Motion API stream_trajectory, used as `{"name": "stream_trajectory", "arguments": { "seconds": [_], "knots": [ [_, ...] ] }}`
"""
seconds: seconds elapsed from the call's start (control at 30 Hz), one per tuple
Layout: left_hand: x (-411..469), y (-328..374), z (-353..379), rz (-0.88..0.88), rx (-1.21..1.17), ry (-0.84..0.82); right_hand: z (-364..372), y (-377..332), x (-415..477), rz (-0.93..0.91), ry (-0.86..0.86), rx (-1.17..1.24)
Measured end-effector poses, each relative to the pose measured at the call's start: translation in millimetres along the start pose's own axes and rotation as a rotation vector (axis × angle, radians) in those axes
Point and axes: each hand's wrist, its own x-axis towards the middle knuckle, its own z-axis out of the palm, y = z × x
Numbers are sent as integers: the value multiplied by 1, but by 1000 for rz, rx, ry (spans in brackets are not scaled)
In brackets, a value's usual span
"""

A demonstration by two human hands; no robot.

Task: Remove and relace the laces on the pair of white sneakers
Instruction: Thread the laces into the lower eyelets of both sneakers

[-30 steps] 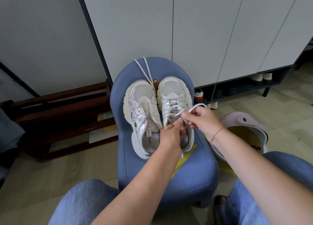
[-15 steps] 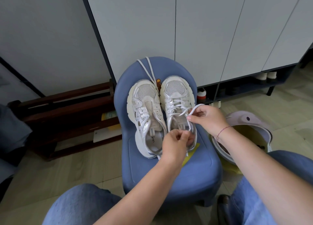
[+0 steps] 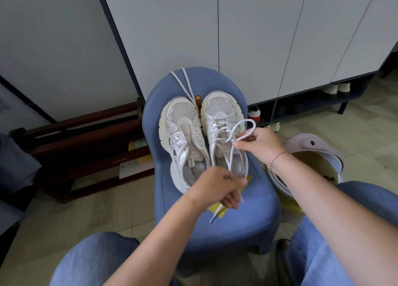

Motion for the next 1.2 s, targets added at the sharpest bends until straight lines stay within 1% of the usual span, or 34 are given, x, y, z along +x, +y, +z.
{"name": "stream_trajectory", "arguments": {
  "seconds": [0.07, 0.13, 0.33, 0.43, 0.47, 0.53, 0.67, 0.7, 0.73, 0.77, 0.8, 0.83, 0.93, 1.0, 1.07, 1.2],
  "knots": [
    [7, 6, -2, 23, -109, 153, 0, 0, 0, 3, -5, -3],
    [16, 7, 2, 40, -216, 258, 0, 0, 0, 0, -10, 2],
    [36, 10, 19, 94, -420, 367, 2, 1, 1, -4, -16, 5],
    [37, 8, 18, 105, -406, 370, 2, 2, 1, 3, -10, 31],
    [36, 7, 17, 95, -378, 333, 2, 2, 1, 3, -8, 30],
    [32, 2, 12, 62, -270, 180, 2, 1, 0, 5, -8, 37],
    [18, -7, 11, -42, 131, -316, 3, -1, -1, -11, -21, 25],
    [14, -8, 13, -54, 219, -411, 3, -2, -1, -11, -21, 20],
    [11, -10, 15, -53, 285, -458, 3, -2, -1, -13, -21, 17],
    [10, -10, 16, -42, 325, -452, 3, -3, -2, -15, -23, 14],
    [10, -10, 15, -22, 327, -400, 3, -3, -2, -18, -23, 10],
    [10, -8, 13, -4, 279, -317, 4, -3, -2, -21, -20, 7],
    [14, 1, 6, 24, -78, -12, 4, -3, -3, -30, -12, 7],
    [17, 8, 4, 43, -295, 144, 4, -4, -3, -35, -14, 7],
    [21, 10, 5, 49, -415, 227, 4, -3, -3, -37, -12, 17],
    [31, 8, 17, 62, -447, 342, 4, -2, -3, -32, -7, 10]
  ]
}}
